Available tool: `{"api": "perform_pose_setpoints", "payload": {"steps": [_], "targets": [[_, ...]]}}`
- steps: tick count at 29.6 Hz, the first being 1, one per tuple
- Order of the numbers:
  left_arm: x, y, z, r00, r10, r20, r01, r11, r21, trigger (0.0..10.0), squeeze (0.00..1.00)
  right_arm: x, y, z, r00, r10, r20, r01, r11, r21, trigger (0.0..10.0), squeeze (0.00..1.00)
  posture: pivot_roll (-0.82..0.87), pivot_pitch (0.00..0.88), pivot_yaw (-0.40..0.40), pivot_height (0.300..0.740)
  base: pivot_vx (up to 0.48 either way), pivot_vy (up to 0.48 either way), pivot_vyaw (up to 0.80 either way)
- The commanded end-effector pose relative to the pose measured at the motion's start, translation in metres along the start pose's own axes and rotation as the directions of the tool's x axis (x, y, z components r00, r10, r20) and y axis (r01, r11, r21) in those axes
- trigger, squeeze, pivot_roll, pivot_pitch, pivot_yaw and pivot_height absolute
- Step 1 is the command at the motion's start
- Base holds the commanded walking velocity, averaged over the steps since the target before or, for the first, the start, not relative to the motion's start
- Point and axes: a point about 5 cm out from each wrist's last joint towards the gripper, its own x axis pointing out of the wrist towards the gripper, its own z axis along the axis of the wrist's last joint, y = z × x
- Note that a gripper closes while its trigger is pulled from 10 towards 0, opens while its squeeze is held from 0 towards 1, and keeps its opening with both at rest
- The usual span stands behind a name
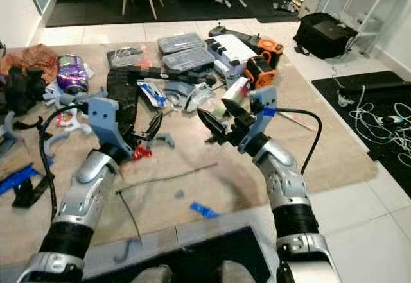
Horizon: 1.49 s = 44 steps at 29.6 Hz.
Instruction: Picking trash to rubbish bin
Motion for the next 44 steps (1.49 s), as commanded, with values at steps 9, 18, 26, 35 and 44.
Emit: {"api": "perform_pose_setpoints", "payload": {"steps": [9, 18, 26, 35, 44], "targets": [[-0.015, 0.012, 0.010, 0.964, -0.196, -0.178, 0.256, 0.864, 0.434, 10.0, 0.00, -0.010, -0.004, 0.006, 0.978, 0.120, -0.168, -0.139, 0.985, -0.107, 10.0, 0.00, 0.00, 0.000, -0.016, 0.740, 0.000, 0.000, 0.00], [-0.022, 0.026, 0.009, 0.927, -0.188, -0.323, 0.347, 0.753, 0.559, 10.0, 0.00, -0.026, -0.018, 0.030, 0.933, 0.174, -0.316, -0.247, 0.947, -0.207, 10.0, 0.00, 0.00, 0.000, -0.009, 0.740, 0.000, 0.000, 0.00], [-0.012, 0.025, 0.020, 0.878, -0.302, -0.372, 0.452, 0.780, 0.432, 10.0, 0.00, -0.030, -0.011, 0.039, 0.904, 0.236, -0.357, -0.324, 0.922, -0.210, 10.0, 0.00, 0.00, 0.000, 0.000, 0.740, 0.000, 0.000, 0.00], [-0.006, 0.030, 0.009, 0.792, -0.337, -0.508, 0.551, 0.755, 0.357, 10.0, 0.00, -0.031, 0.000, 0.037, 0.884, 0.276, -0.377, -0.367, 0.909, -0.196, 10.0, 0.00, -0.01, 0.000, 0.007, 0.740, 0.000, 0.000, 0.00], [-0.014, 0.035, 0.008, 0.719, -0.369, -0.588, 0.602, 0.754, 0.263, 10.0, 0.00, -0.016, 0.020, 0.046, 0.874, 0.315, -0.371, -0.408, 0.890, -0.205, 10.0, 0.00, -0.02, 0.000, 0.025, 0.740, 0.000, 0.000, 0.00]]}}
